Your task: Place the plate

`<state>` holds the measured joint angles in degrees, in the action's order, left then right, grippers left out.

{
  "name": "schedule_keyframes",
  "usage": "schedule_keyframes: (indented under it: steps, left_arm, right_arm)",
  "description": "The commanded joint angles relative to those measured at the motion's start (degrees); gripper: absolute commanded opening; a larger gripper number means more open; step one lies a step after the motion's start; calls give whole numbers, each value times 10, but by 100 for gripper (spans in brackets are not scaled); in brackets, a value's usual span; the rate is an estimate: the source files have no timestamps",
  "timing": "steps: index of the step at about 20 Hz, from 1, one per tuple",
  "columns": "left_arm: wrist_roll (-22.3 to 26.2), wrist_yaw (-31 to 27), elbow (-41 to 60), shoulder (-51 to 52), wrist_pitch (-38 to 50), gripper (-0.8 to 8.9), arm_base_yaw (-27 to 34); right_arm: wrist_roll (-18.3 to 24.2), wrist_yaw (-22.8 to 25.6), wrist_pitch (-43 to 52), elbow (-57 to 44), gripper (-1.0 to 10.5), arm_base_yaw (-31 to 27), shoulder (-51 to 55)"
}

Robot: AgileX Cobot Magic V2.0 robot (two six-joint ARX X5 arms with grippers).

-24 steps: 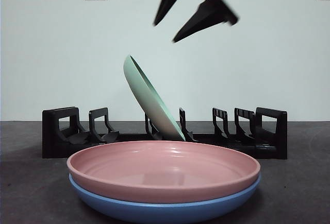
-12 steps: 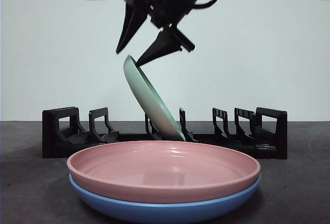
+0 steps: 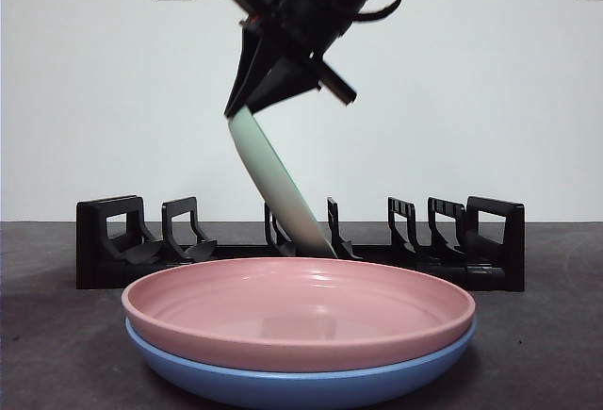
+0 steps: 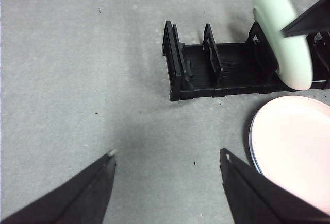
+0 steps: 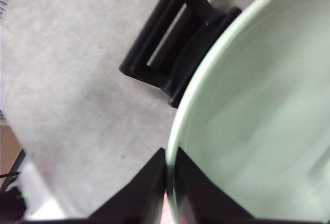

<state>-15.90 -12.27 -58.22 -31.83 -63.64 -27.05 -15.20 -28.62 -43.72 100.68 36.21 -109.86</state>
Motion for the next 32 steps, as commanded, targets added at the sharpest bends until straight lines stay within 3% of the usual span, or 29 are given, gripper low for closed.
schedule_keyframes:
  steps: [1,4,8,12,18,21,24,28,32]
  left_arm:
    - [-2,-4,-6,-2,6,312,-2]
    - [-2,-4,-6,-2,6,312,-2]
    - [-2,-4,-6,-2,6,312,-2]
    - [-2,-4,-6,-2,7,312,-2]
    - [-2,-4,-6,-2,22,312,-2]
    - [-2,-4,-6,-2,22,312,-2]
    - [-2,-4,-6,-3,24,312,-2]
    - [-2,-4,-6,-3,24,312,-2]
    - [-2,-4,-6,-3,24,312,-2]
  right_arm:
    - [8,-30,-1,14,8,7,54]
    - [14,-44,-11,14,8,7,121]
    - [56,-60,-45,13,8,17,203]
    - [58,-43,52,-84,8,52,307]
    - [45,119,203,-377,8,141,480]
    - [41,214,265,-474,8,209,536]
    - [84,316,233,-512,8,296,543]
    - [132,417,166,-518,8,402,509]
    - [156,438,119,-517,8,455,455]
